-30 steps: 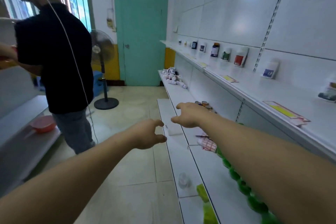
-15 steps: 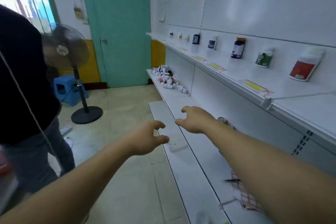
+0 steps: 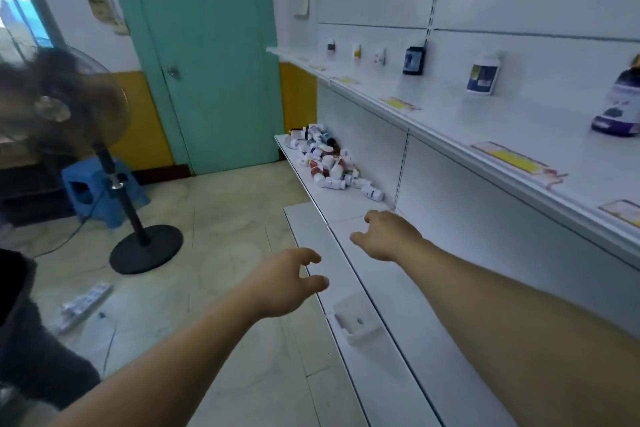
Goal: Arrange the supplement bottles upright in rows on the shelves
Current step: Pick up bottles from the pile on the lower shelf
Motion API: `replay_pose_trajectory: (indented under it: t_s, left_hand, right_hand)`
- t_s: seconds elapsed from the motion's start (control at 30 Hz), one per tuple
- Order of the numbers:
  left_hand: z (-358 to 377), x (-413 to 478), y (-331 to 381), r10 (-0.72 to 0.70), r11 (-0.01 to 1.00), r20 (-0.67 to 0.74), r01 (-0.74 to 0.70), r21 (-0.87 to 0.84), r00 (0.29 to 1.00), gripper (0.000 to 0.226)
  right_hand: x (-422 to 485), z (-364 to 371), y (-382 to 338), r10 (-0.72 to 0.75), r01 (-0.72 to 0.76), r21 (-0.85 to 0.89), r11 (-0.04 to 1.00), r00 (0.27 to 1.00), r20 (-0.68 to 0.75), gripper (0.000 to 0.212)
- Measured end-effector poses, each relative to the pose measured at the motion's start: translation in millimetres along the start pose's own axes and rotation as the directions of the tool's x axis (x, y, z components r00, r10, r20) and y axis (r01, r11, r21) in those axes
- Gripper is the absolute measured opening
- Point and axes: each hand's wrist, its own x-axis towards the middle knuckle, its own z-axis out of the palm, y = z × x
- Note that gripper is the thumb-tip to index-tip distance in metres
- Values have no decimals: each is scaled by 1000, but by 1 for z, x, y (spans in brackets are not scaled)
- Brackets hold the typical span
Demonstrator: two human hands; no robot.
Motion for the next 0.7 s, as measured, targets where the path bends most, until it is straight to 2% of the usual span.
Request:
replay_pose_trajectory:
  t_s: [0.17, 0.43, 0.6, 0.7]
  left_hand:
    - [-32, 109, -61, 37, 999, 70, -36, -22, 997, 48]
    - [-97, 290, -180, 121, 993, 203, -115, -40, 972, 50]
    - [-128, 399, -211, 151, 988, 281, -152, -17, 948, 51]
    - [-125, 462, -221, 186, 982, 351, -181, -47, 917, 52]
  right_hand:
    - [113, 25, -33, 53, -53, 7, 999, 999, -10, 64]
    - [284, 62, -88, 254, -254, 118, 960, 967, 17, 63]
    - [355, 63, -94, 374, -374, 158, 914, 927, 30, 66]
    - [403, 66, -85, 441, -434, 191, 880, 897, 5, 61]
